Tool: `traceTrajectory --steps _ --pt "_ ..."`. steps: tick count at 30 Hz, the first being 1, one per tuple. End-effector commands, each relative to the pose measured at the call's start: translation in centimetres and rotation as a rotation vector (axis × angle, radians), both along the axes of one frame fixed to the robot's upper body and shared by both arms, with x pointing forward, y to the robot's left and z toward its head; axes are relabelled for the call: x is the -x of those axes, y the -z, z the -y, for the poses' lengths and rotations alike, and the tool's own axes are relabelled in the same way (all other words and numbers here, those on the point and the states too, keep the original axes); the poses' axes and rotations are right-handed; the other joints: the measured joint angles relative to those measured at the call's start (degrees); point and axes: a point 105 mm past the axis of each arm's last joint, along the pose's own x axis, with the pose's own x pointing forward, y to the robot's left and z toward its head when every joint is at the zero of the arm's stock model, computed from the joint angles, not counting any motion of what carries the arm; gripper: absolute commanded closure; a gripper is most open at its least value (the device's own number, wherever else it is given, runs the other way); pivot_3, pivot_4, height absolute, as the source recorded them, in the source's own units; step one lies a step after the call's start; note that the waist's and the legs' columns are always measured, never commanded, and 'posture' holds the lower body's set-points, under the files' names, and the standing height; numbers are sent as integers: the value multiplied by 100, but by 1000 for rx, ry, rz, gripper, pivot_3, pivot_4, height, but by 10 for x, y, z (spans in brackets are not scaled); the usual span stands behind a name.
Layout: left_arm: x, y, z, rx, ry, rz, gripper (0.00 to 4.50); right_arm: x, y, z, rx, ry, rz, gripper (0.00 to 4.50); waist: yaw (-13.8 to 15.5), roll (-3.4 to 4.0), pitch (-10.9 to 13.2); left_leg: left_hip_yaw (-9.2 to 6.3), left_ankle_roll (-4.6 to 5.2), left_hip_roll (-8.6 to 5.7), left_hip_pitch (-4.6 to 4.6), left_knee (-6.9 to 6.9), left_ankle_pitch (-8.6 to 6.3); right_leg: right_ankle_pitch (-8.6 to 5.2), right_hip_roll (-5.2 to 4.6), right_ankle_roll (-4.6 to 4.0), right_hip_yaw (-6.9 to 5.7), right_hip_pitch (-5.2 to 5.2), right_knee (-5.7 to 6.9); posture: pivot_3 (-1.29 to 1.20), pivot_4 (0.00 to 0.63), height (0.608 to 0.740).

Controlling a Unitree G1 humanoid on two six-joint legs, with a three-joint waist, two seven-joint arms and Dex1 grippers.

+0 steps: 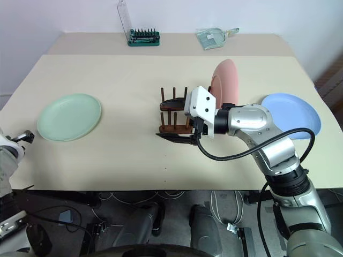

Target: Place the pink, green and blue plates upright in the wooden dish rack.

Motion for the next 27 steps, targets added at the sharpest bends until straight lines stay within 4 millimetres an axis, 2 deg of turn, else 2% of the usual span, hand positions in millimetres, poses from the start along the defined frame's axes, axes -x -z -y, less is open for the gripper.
traceTrajectory --steps 1,4,6,11,13,14,15,17,19,22,27 --pt "-3 -28 -2 -56 5 120 0 4 -13 4 -18 7 57 454 0 0 0 0 0 0 0 0 0 0 0 0 0 0 0 0 150 740" --pt "-16 -35 18 -66 121 157 0 2 -13 4 -19 9 60 454 -1 0 0 1 0 0 0 0 0 0 0 0 0 0 0 0 150 740" --pt "-24 -32 32 -67 194 141 0 1 -13 4 -22 11 63 454 -2 0 0 1 0 0 0 0 0 0 0 0 0 1 0 0 150 740" --pt "-30 9 37 14 172 -32 0 -2 -13 4 -25 15 72 454 -8 0 0 1 0 -1 0 1 0 0 0 0 0 3 0 0 150 740" --pt "-32 19 38 41 165 -56 0 -2 -13 4 -26 16 76 454 -20 0 0 2 0 1 1 1 1 1 2 0 0 1 3 0 150 740" --pt "-32 22 39 58 165 -59 521 -2 -13 4 -26 17 78 389 -16 -1 0 2 0 2 1 1 1 1 3 0 0 0 4 0 150 740" --pt "-33 23 40 70 165 -59 810 -3 -13 4 -26 18 79 389 -10 -1 -1 1 -1 2 1 1 1 1 3 0 0 0 5 0 150 740" --pt "-32 26 39 97 146 -54 1694 -3 -13 4 -27 21 82 389 -10 -1 0 2 -2 2 2 1 2 1 2 0 0 1 6 0 150 740" --pt "-32 27 39 130 129 -25 2868 -3 -13 6 -26 28 83 389 -11 -1 -1 2 -2 2 2 2 1 1 1 0 0 2 5 0 150 740" --pt "-33 25 39 141 119 0 4373 -4 -13 7 -25 35 84 389 -4 0 -1 1 -2 1 3 1 2 1 1 0 0 2 5 0 150 740" --pt "-42 11 45 112 158 70 4446 -5 -13 8 -23 35 87 389 -2 1 -2 2 -2 0 4 3 2 1 1 1 0 4 5 0 150 740"
